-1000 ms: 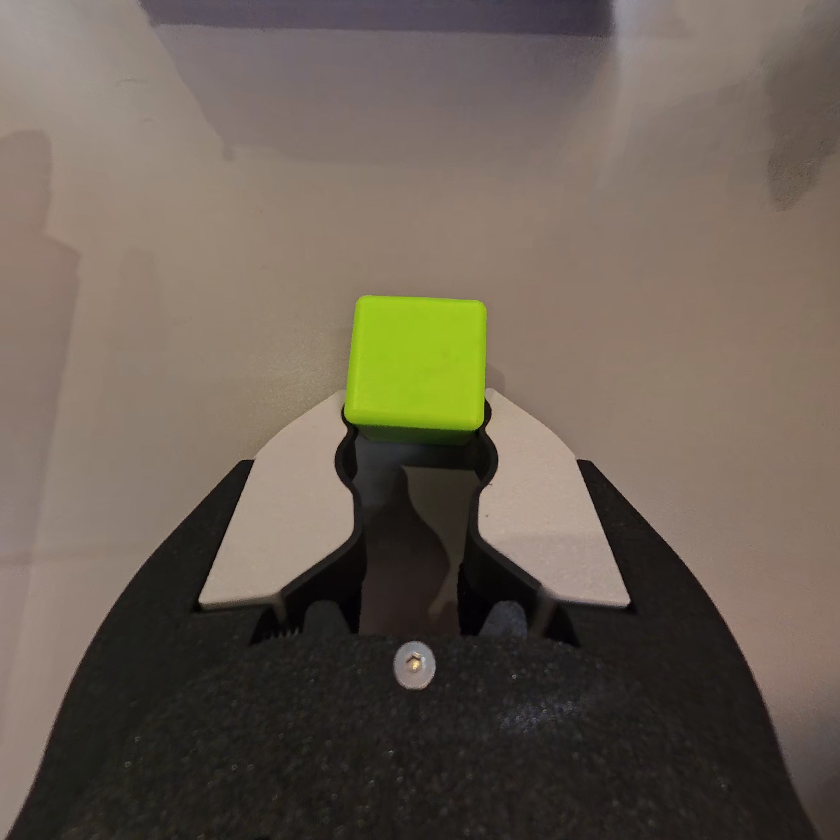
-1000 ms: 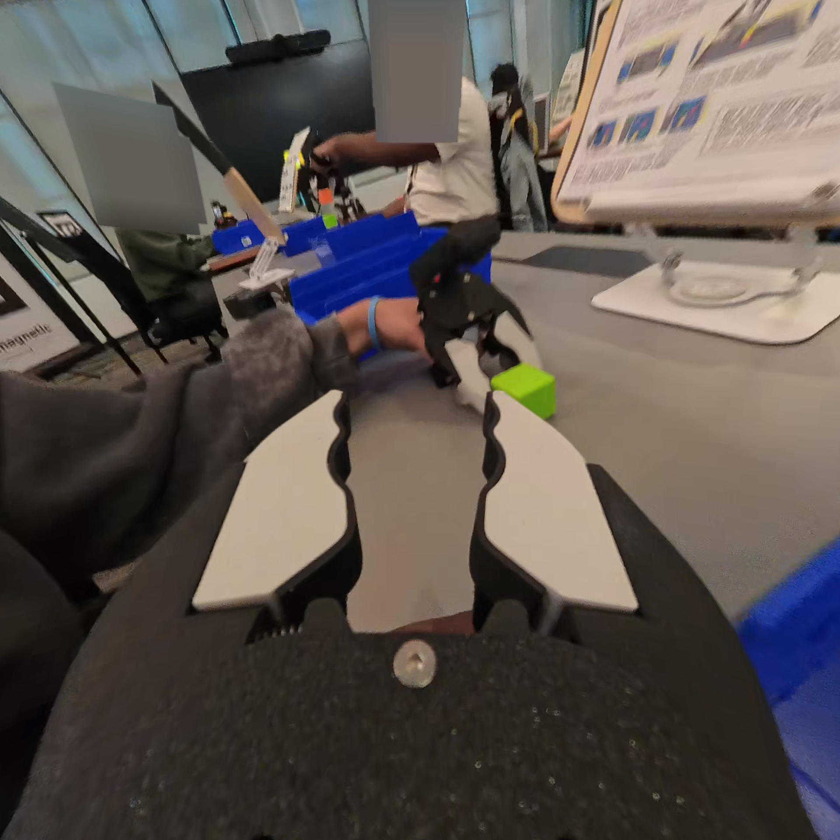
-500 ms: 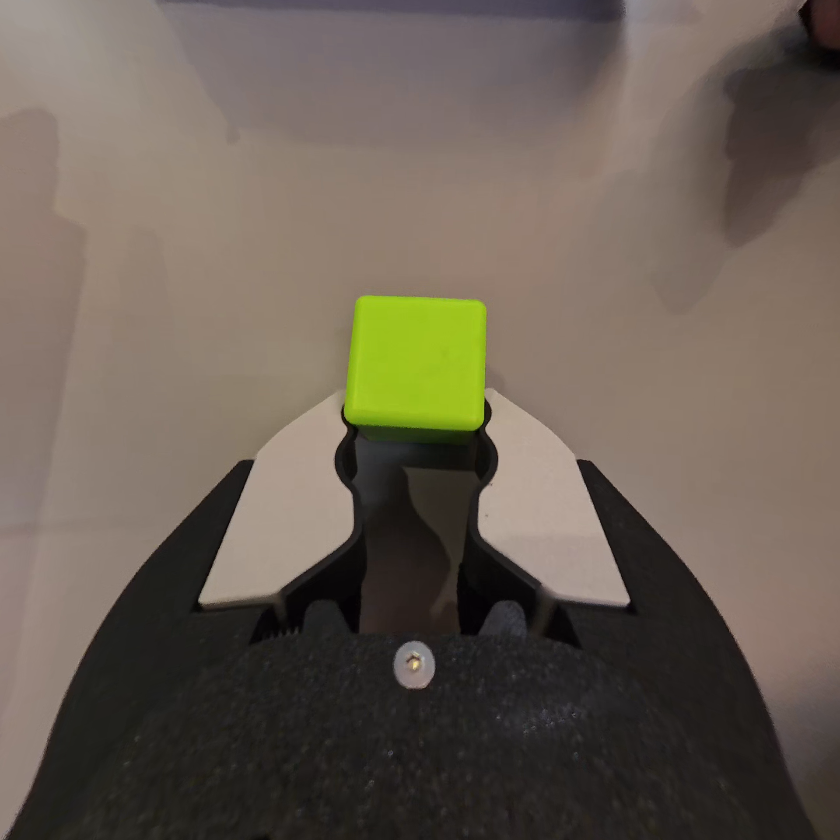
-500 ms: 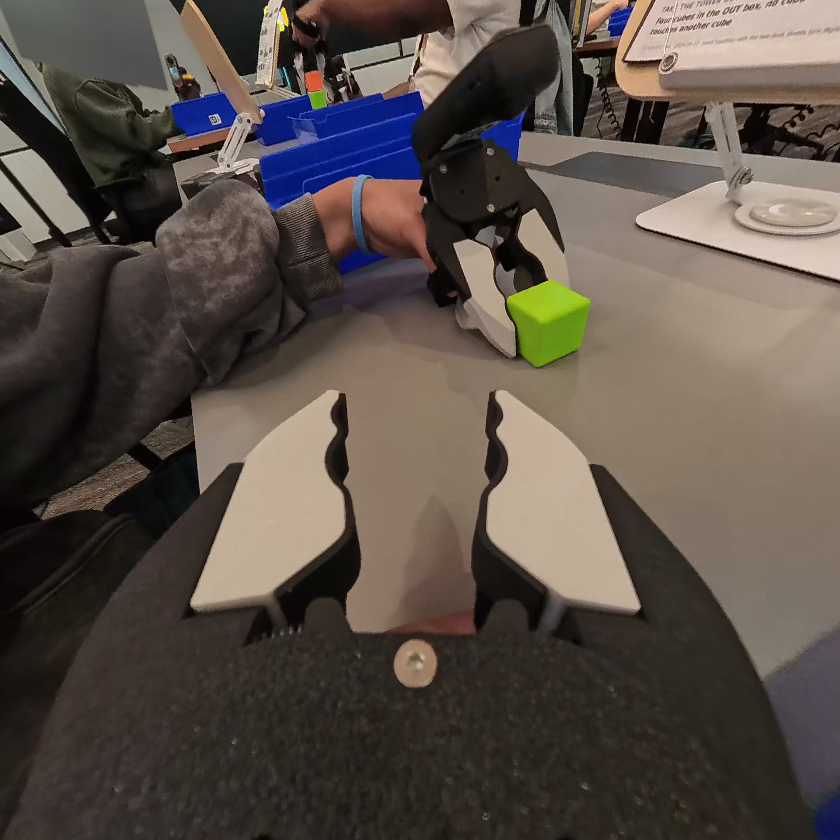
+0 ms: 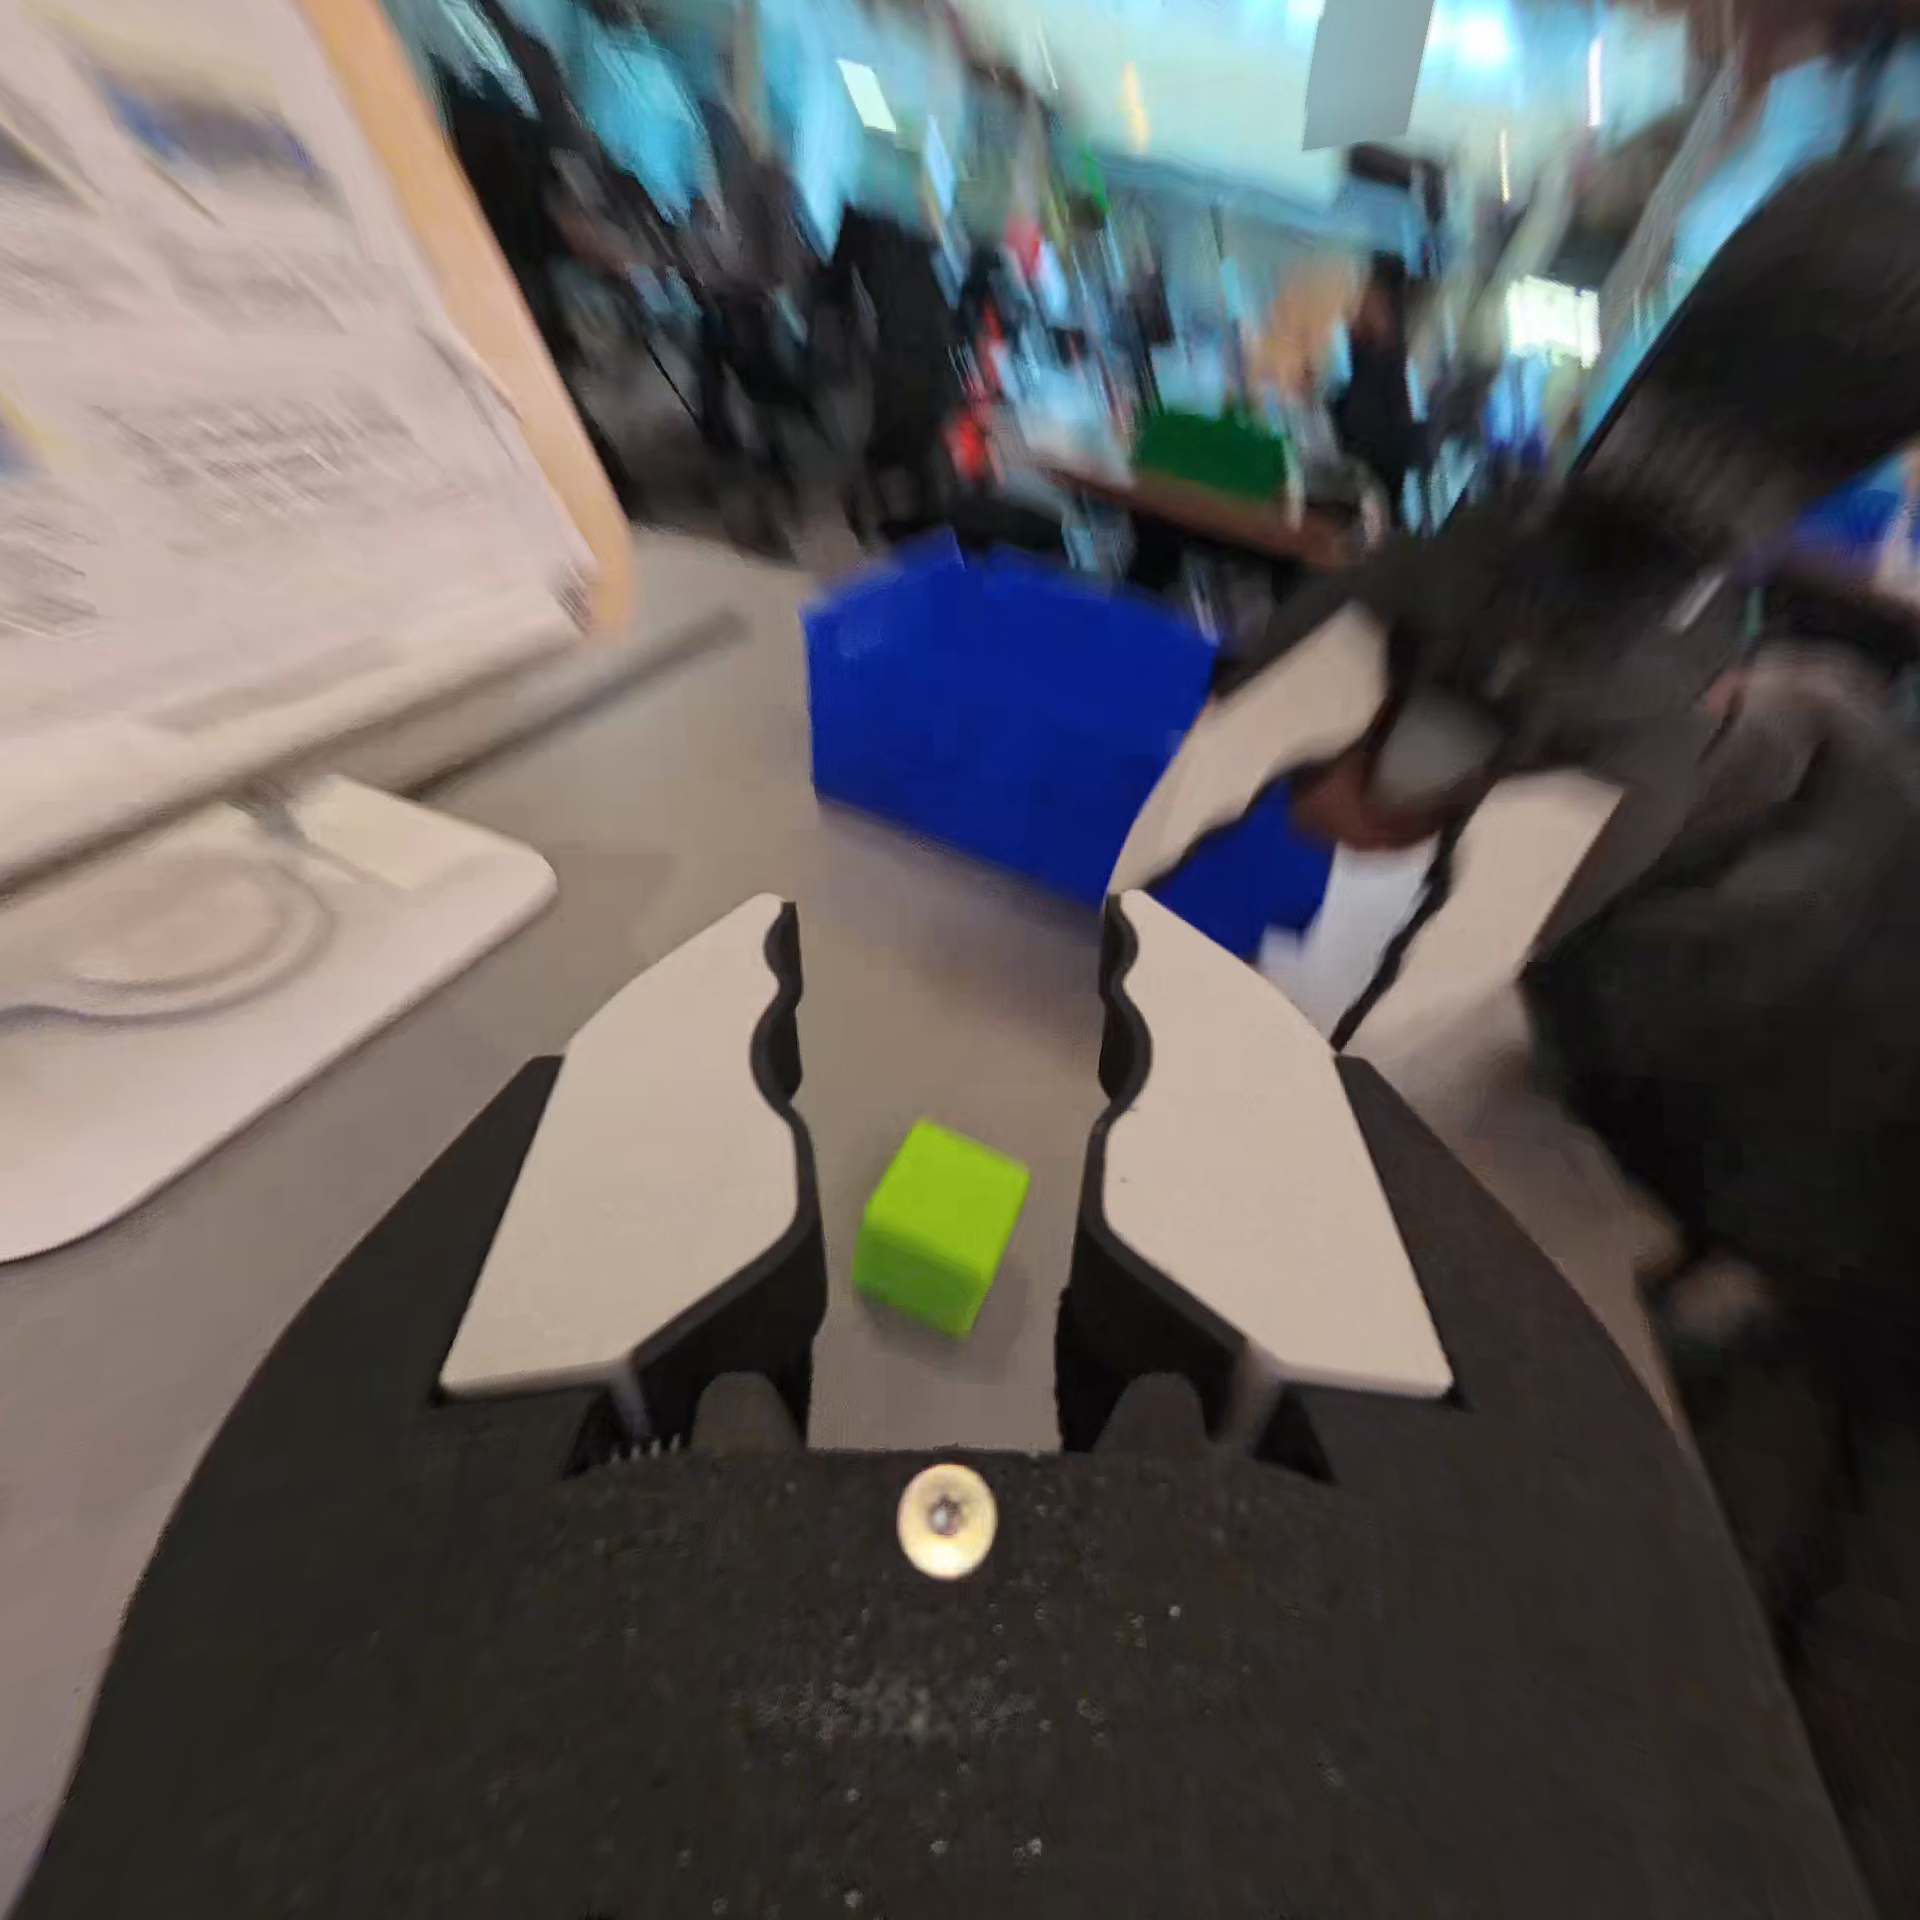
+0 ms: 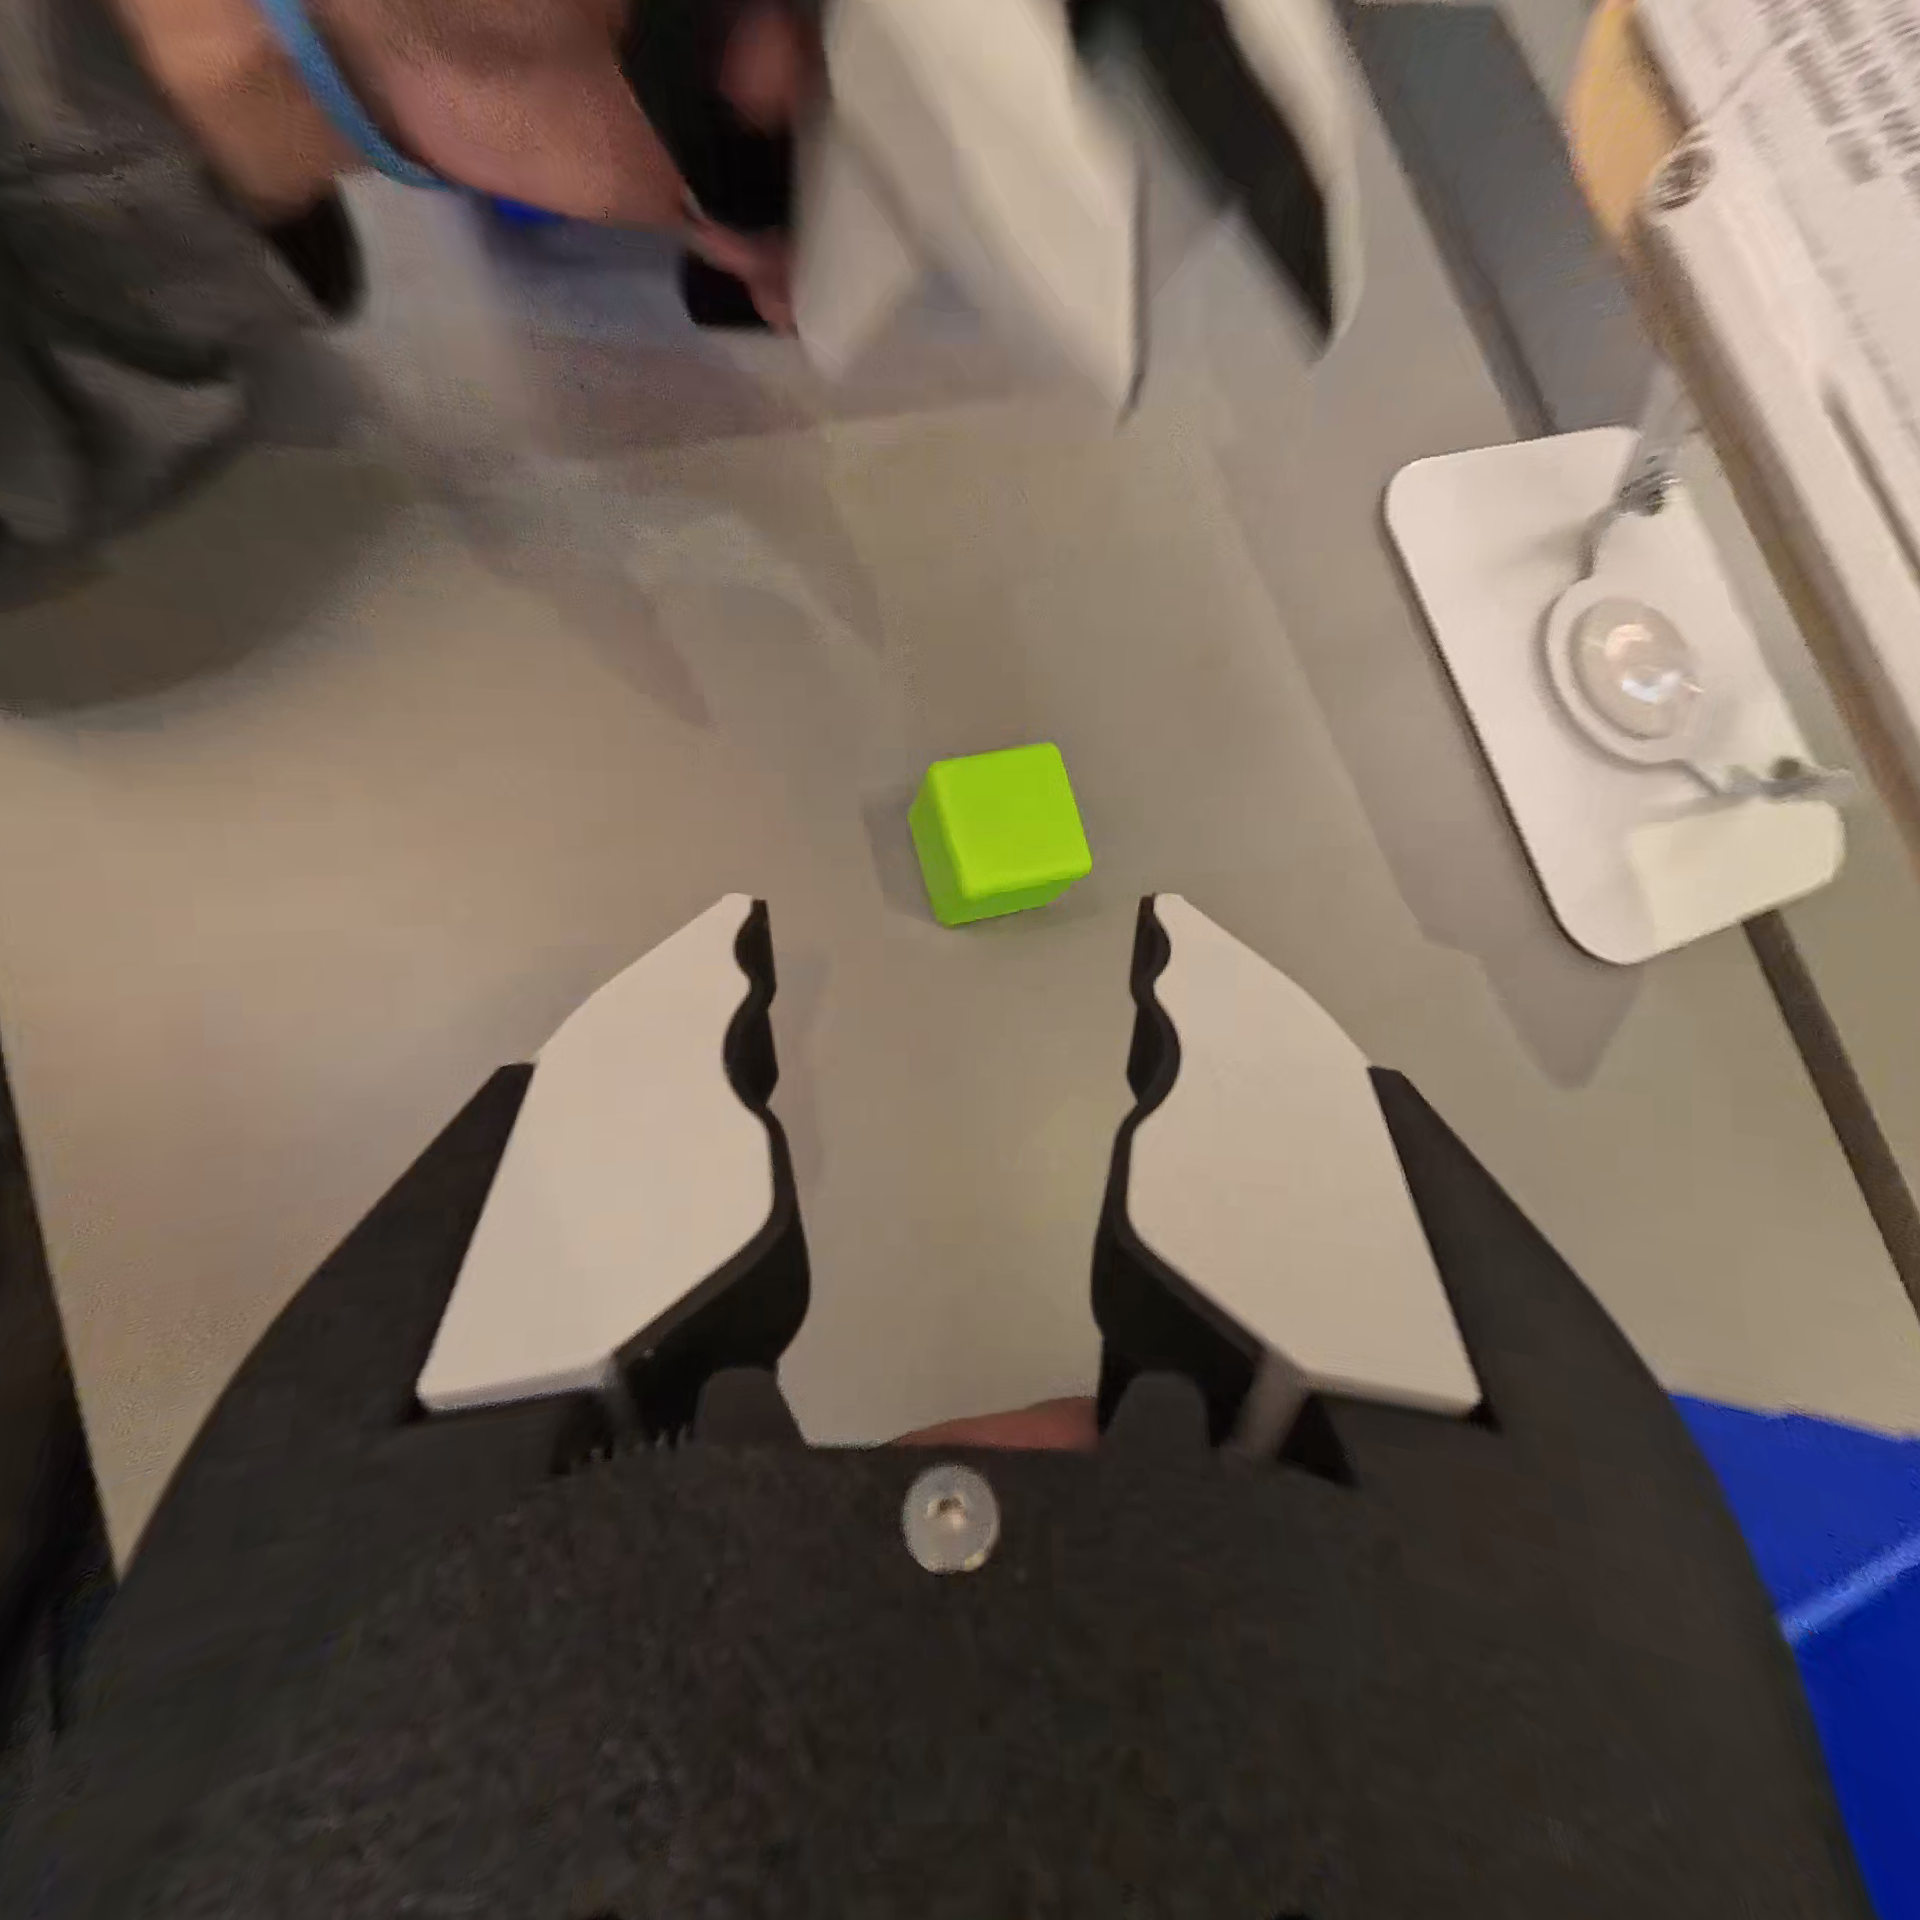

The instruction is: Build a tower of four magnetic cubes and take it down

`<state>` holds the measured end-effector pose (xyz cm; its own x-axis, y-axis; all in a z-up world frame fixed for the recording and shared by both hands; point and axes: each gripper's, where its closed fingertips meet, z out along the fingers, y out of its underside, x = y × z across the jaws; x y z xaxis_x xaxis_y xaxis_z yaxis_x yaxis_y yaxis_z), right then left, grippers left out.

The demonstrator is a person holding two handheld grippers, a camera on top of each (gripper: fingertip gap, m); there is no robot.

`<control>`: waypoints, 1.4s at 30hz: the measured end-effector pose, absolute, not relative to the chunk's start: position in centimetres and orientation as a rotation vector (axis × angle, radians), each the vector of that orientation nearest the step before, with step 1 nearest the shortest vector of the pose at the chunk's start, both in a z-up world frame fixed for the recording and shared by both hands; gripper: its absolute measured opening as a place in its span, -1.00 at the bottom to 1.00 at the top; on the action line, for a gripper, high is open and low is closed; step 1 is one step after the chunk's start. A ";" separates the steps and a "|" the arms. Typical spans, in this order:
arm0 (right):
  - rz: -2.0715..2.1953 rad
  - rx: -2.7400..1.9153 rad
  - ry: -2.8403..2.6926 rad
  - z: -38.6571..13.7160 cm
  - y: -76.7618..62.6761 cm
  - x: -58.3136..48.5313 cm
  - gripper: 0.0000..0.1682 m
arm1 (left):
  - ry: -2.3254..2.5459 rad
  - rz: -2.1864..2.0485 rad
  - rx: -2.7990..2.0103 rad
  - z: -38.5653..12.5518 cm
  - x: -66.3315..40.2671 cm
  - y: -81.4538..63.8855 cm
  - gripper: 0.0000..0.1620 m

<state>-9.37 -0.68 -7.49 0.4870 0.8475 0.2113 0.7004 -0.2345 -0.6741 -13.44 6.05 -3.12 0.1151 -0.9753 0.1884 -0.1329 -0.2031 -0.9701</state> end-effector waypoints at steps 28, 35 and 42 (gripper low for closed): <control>-0.193 -2.093 -1.574 -2.4 1.6 -7.3 -0.41 | 0.712 -0.692 -1.428 -7.5 -26.2 -13.3 -0.26; -0.422 -2.063 -1.199 9.8 -2.6 5.7 -0.40 | 0.821 -0.606 -1.376 -7.6 -24.6 -14.0 -0.29; -0.269 -2.343 -1.013 1.0 -3.8 14.9 -0.40 | 0.852 -0.679 -1.416 -8.3 -22.9 -14.1 -0.31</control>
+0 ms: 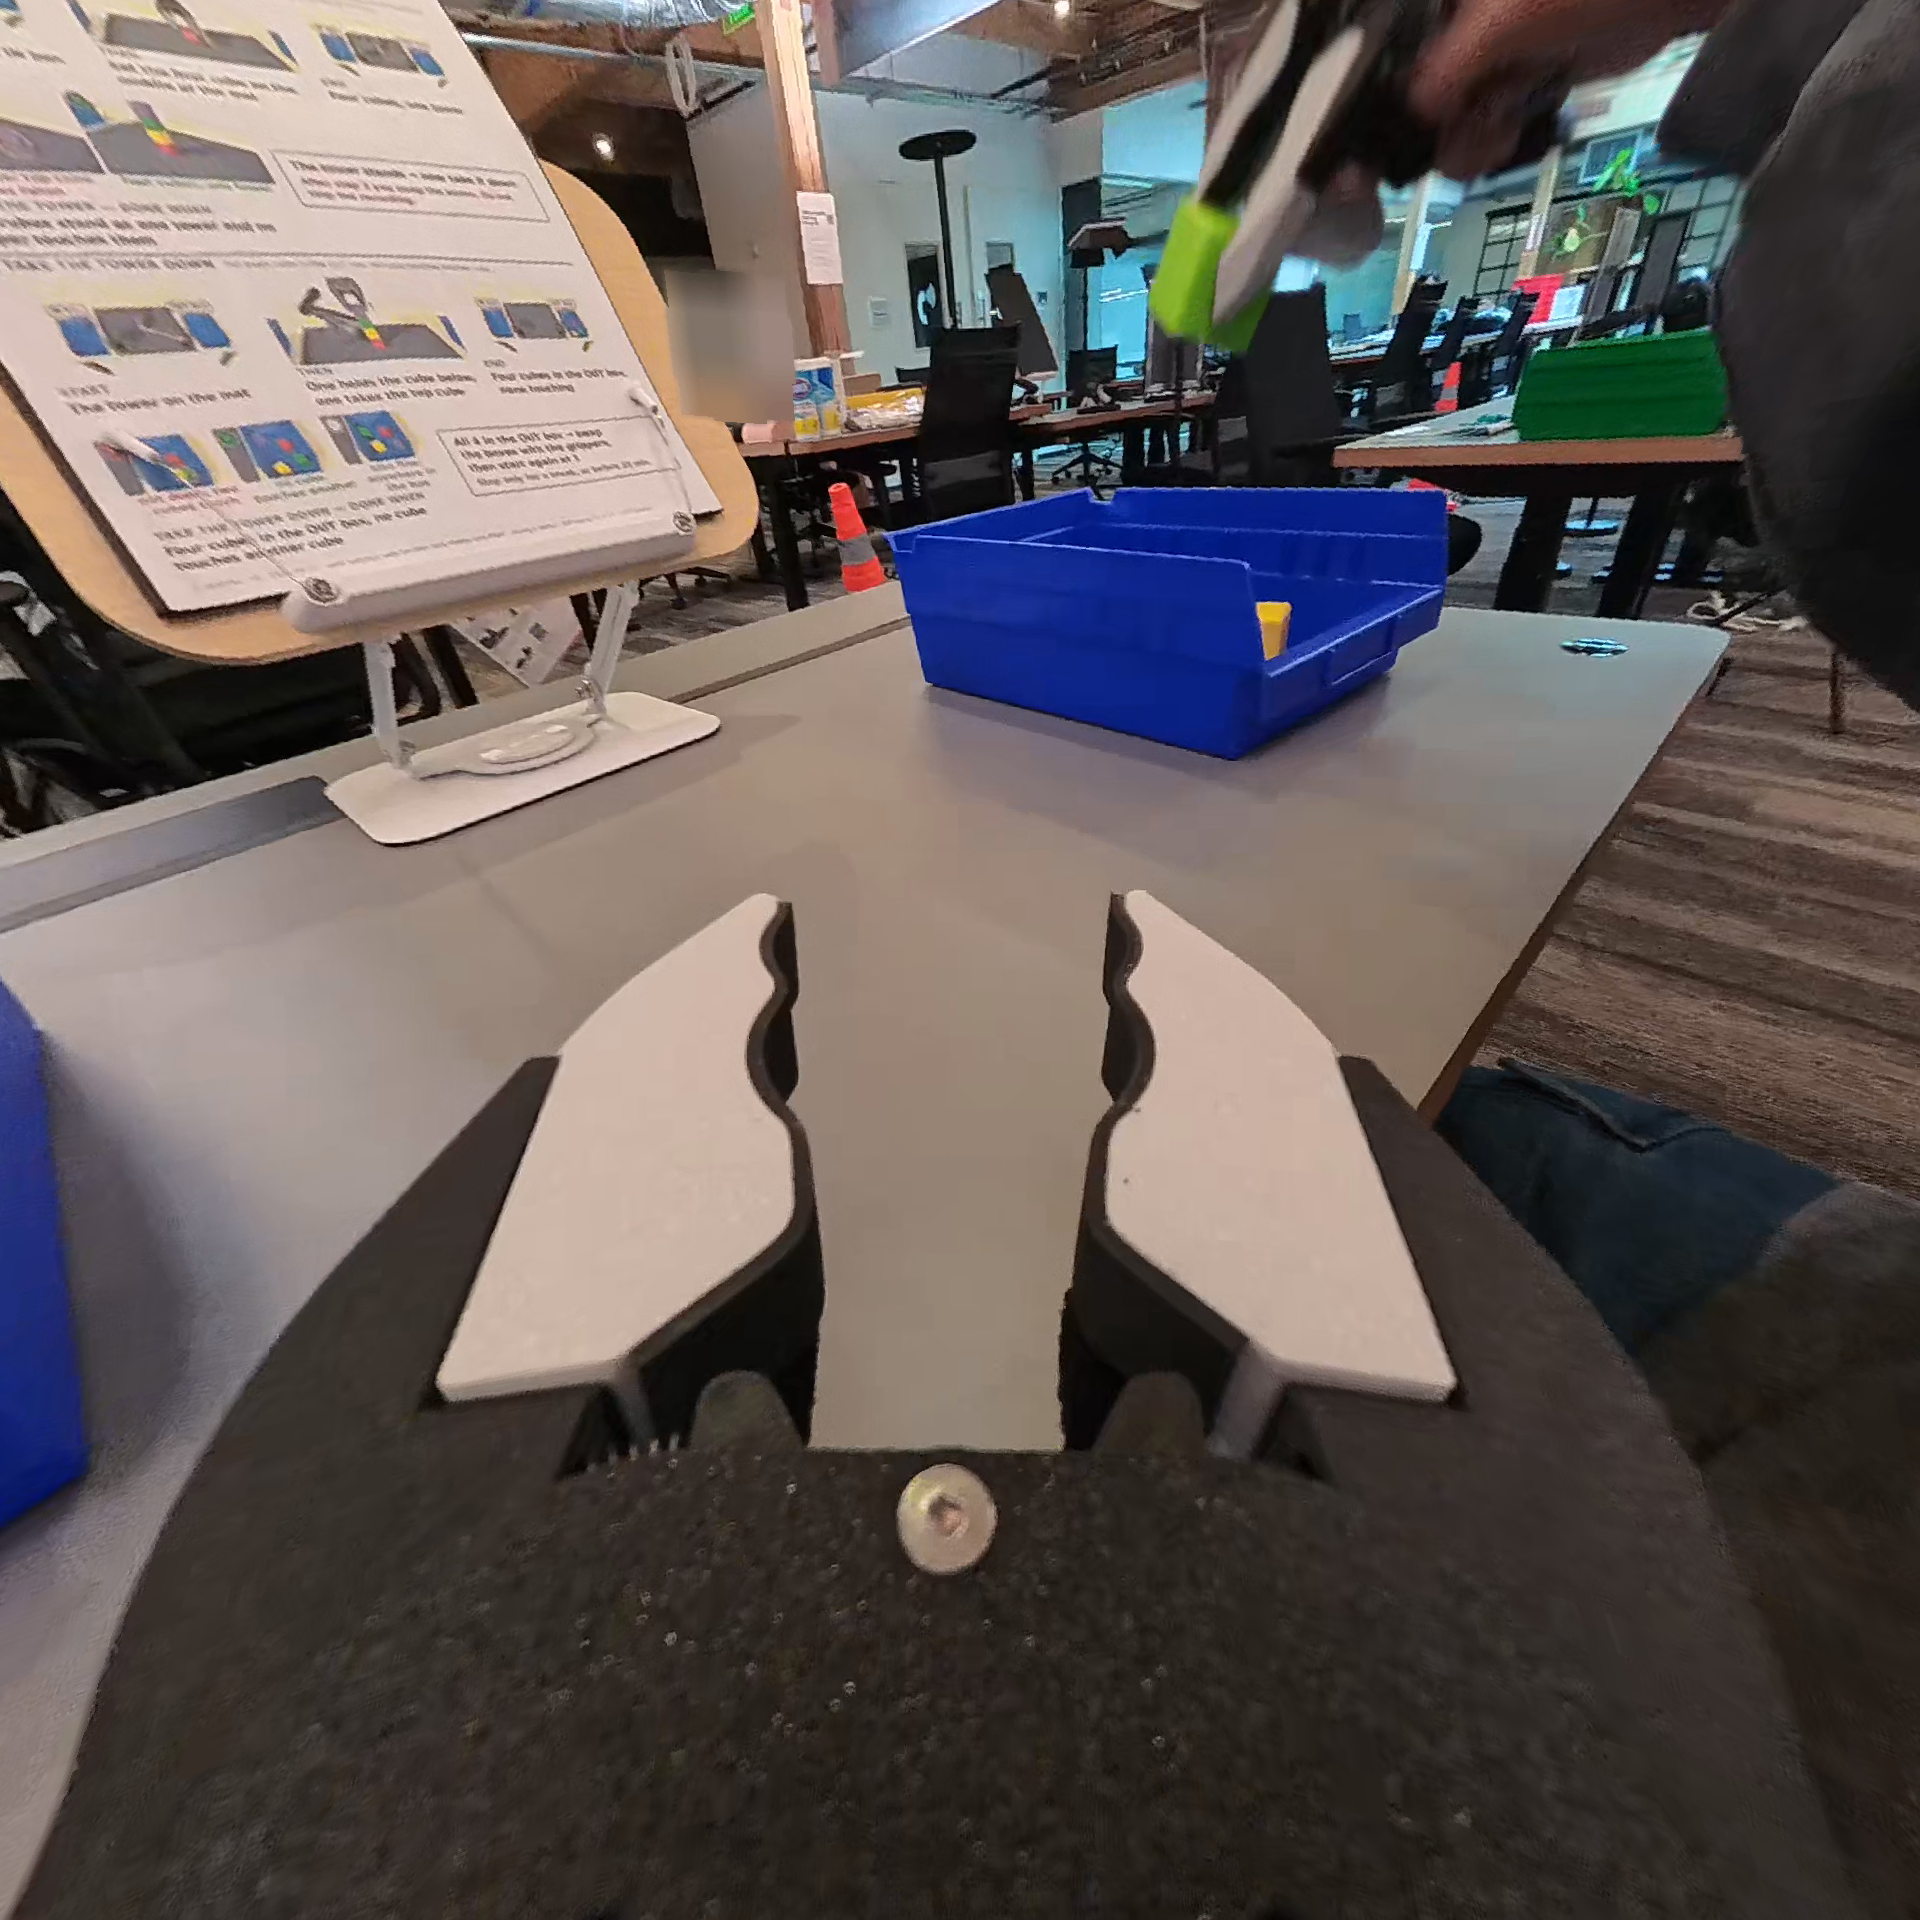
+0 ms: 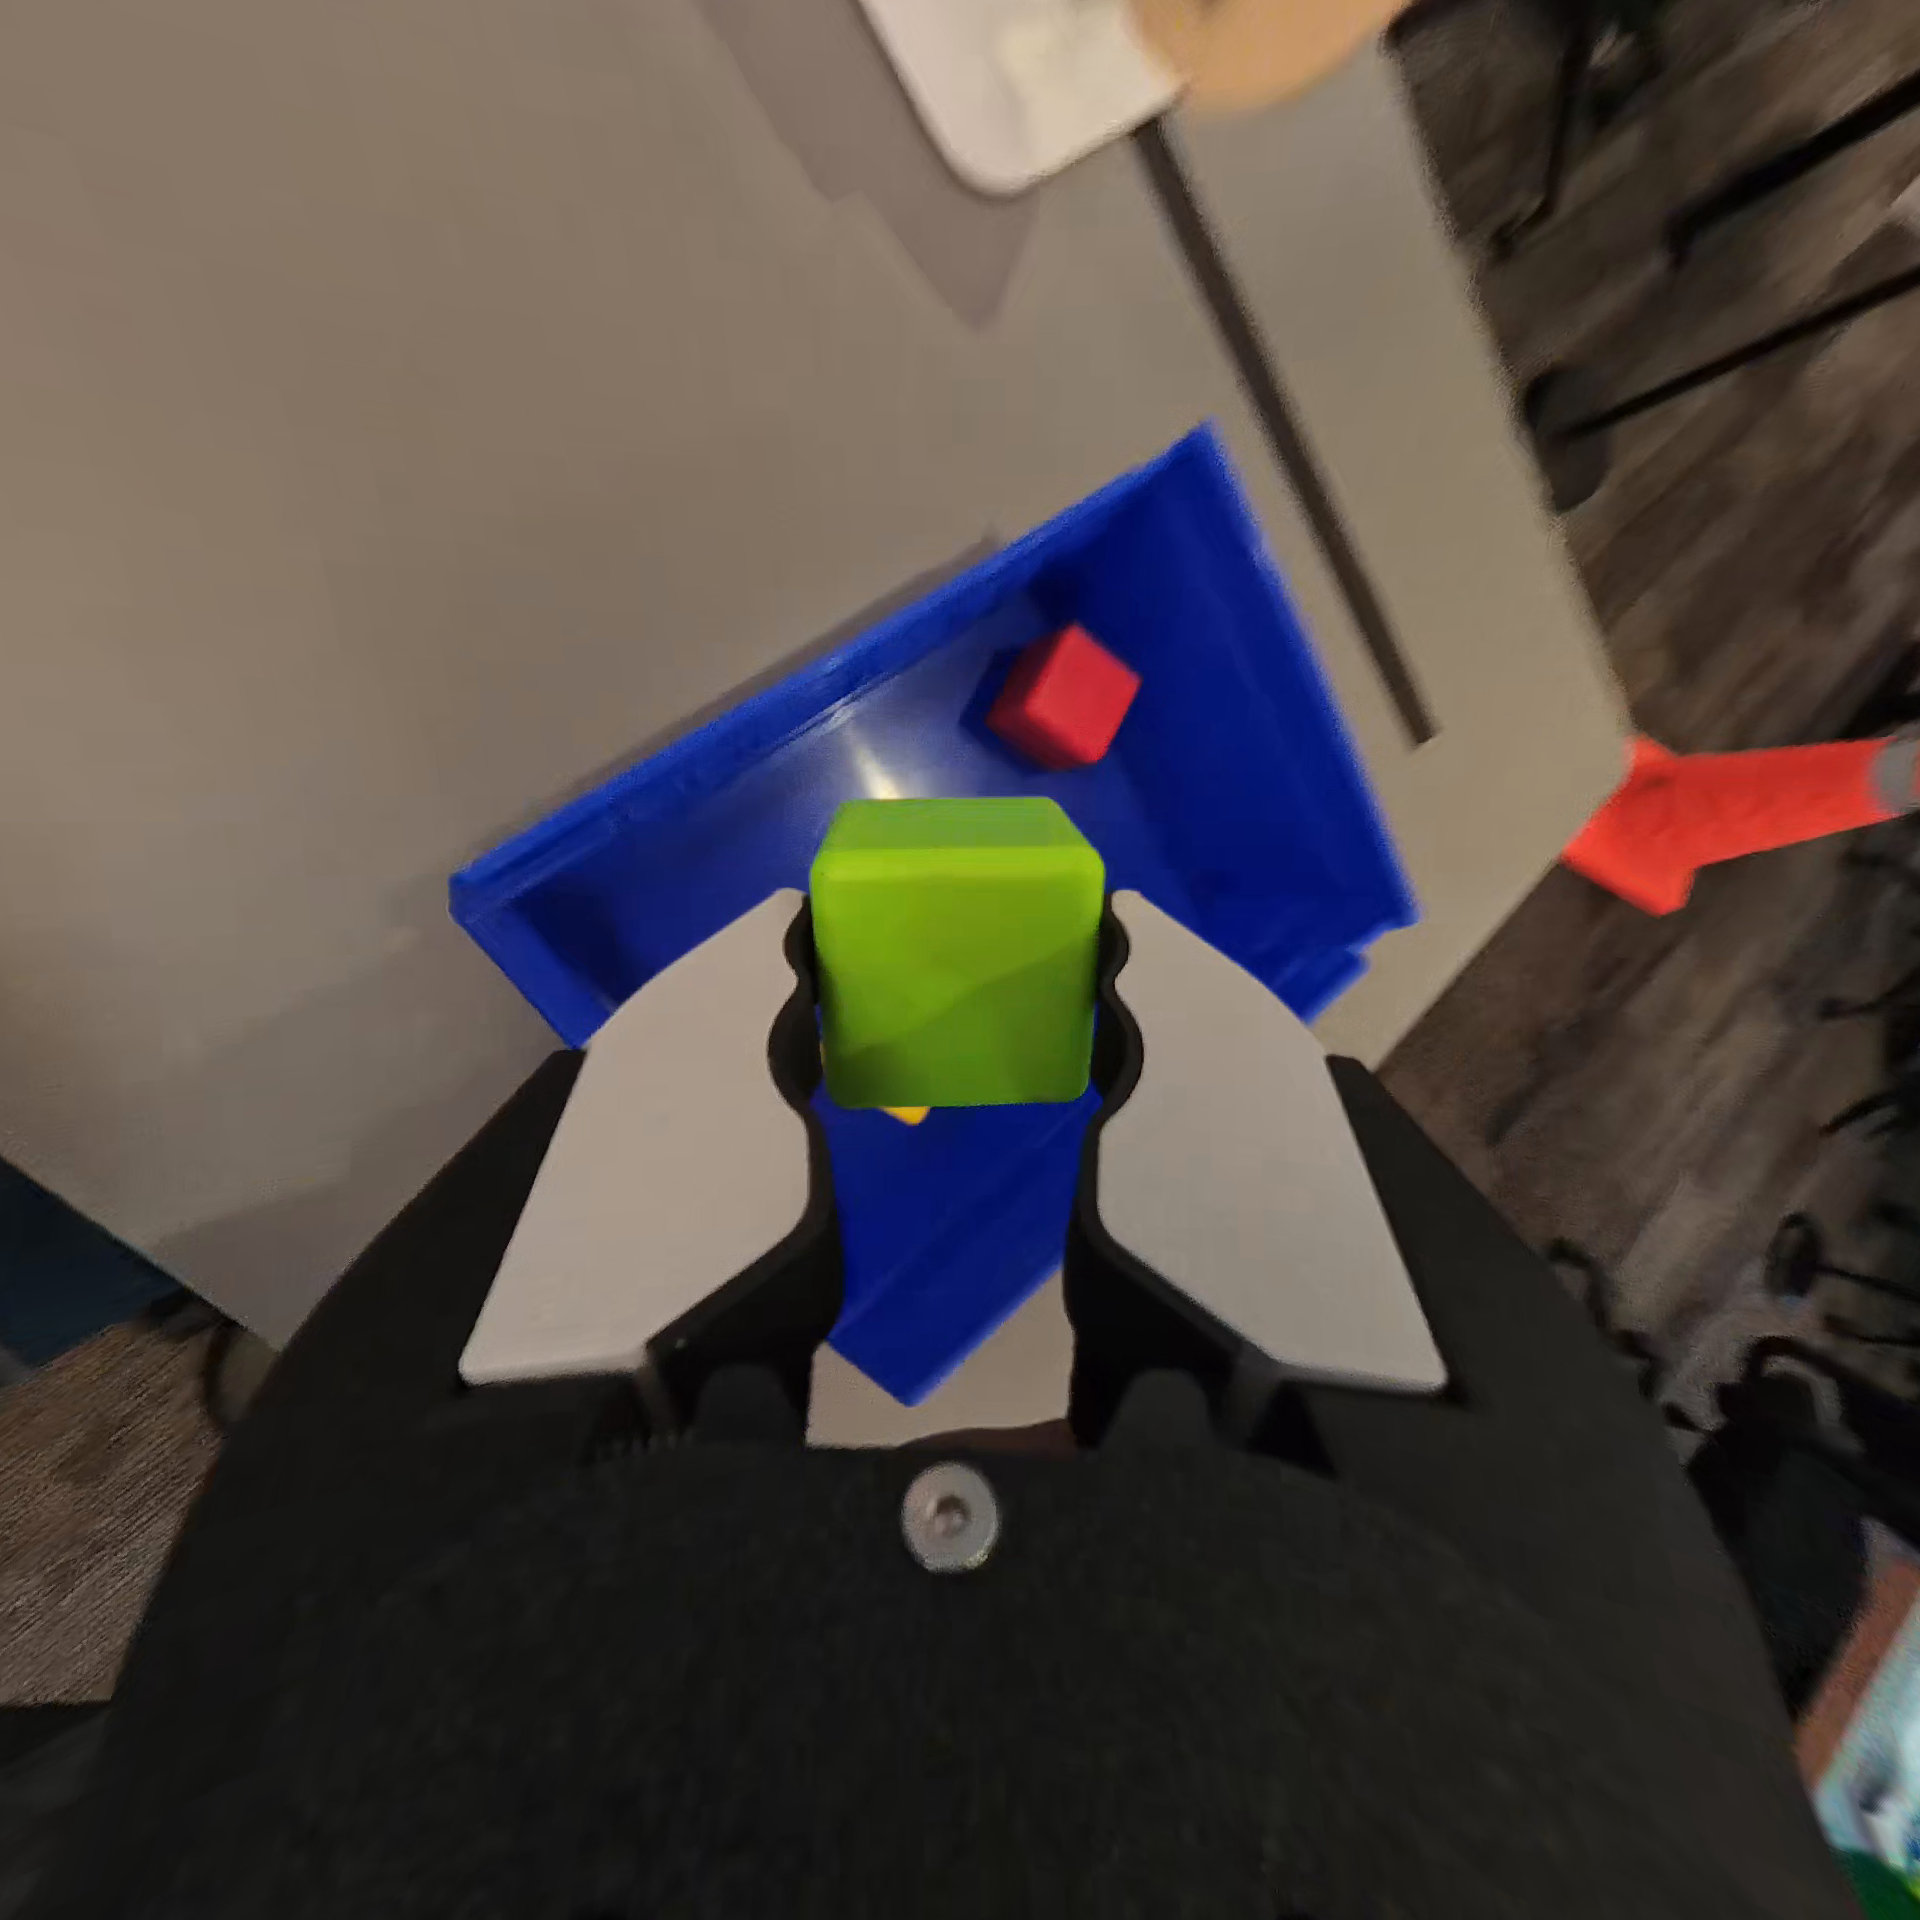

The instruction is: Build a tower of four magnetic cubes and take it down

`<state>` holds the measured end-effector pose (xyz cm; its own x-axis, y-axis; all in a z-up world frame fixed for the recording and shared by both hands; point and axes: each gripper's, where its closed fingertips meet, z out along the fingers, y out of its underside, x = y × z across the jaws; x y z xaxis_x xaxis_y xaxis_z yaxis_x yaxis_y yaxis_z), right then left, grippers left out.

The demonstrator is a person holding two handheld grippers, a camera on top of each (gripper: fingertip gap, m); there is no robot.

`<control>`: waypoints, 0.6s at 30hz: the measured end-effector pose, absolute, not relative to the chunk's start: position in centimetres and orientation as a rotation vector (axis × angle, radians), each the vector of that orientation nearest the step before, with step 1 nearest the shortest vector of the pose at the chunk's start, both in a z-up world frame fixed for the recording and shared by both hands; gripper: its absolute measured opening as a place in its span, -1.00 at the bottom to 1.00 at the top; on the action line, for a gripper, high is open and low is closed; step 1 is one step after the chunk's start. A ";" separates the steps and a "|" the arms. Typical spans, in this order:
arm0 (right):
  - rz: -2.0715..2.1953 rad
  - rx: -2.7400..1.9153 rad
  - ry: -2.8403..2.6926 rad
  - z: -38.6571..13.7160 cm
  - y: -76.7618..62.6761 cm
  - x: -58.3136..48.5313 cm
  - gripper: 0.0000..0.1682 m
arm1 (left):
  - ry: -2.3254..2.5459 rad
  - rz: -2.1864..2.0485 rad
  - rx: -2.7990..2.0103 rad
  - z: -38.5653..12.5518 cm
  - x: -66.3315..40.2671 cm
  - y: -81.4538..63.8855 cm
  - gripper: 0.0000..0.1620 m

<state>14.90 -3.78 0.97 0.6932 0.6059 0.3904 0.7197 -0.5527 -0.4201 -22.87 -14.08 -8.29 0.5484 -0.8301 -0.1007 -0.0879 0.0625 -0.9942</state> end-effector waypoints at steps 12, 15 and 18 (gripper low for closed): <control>0.088 -2.702 -1.095 -16.2 -5.7 13.7 -0.41 | 0.886 -0.643 -1.441 -9.2 -22.9 -13.8 -0.32; 0.098 -2.750 -1.114 -17.4 -5.7 13.7 -0.41 | 0.886 -0.634 -1.438 -9.2 -23.0 -13.8 -0.32; 0.076 -2.729 -1.104 -16.9 -5.4 13.5 -0.16 | 0.886 -0.625 -1.444 -9.3 -23.1 -13.8 -0.32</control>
<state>13.54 -5.40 -16.86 0.7203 0.6932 0.0257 0.6831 -0.7024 -0.1999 -23.15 -13.77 -9.30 0.5558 -0.8201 -0.1357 -0.1469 0.0638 -0.9871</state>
